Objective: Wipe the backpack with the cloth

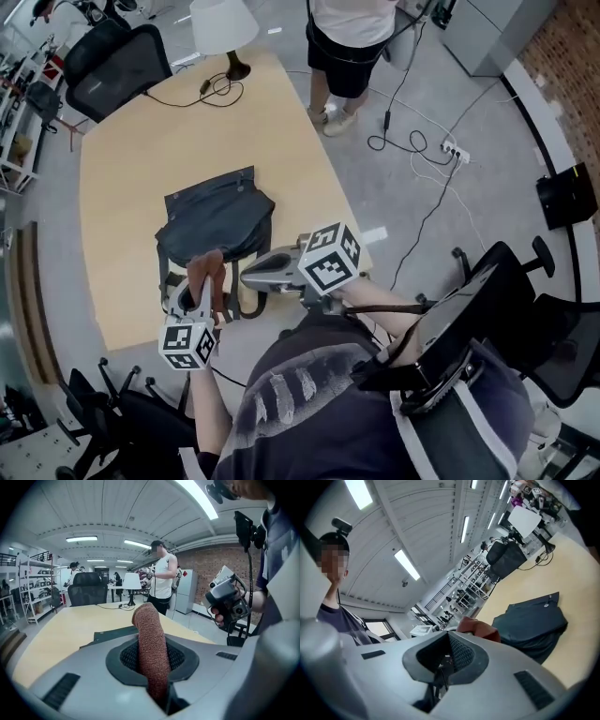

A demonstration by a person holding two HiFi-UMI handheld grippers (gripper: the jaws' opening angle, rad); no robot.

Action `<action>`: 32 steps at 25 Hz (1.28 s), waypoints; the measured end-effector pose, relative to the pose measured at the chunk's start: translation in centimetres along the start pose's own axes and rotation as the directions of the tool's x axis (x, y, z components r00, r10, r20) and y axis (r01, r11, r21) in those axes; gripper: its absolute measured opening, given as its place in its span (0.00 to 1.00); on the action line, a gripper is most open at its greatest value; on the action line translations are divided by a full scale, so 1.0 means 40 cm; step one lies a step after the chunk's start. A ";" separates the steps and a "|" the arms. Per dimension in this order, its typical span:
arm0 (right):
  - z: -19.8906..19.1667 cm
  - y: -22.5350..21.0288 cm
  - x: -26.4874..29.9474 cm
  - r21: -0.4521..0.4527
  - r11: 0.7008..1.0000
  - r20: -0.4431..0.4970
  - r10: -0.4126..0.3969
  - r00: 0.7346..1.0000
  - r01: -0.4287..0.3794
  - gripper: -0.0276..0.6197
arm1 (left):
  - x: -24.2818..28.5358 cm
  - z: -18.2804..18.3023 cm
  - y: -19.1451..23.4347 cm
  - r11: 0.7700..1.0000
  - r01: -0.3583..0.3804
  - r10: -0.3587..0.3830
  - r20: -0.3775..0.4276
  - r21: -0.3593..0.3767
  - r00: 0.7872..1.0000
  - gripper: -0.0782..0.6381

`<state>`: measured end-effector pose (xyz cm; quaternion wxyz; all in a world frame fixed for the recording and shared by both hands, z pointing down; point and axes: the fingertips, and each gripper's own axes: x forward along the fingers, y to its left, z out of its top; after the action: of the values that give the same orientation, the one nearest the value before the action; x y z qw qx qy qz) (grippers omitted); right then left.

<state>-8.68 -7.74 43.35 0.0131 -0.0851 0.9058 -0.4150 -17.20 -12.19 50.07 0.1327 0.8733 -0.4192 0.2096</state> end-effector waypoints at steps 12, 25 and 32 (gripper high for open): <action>-0.221 0.258 0.259 -0.083 0.996 -0.046 0.012 0.999 -0.016 0.05 | -0.347 -0.052 -0.044 0.983 0.177 -0.164 0.189 -0.052 0.968 0.19; -0.336 0.405 0.177 -0.068 0.998 0.067 0.021 0.998 -0.017 0.05 | -0.441 -0.134 -0.216 0.959 0.281 -0.274 0.129 -0.041 0.953 0.19; -0.386 0.441 -0.011 -0.131 0.991 0.035 0.018 0.999 -0.014 0.05 | -0.371 -0.054 -0.401 0.955 0.297 -0.291 0.159 -0.018 0.943 0.19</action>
<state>-12.23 15.23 40.16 0.0273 -0.0861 0.9313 -0.3528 -13.42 8.57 43.98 0.1476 0.9368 -0.2975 0.1102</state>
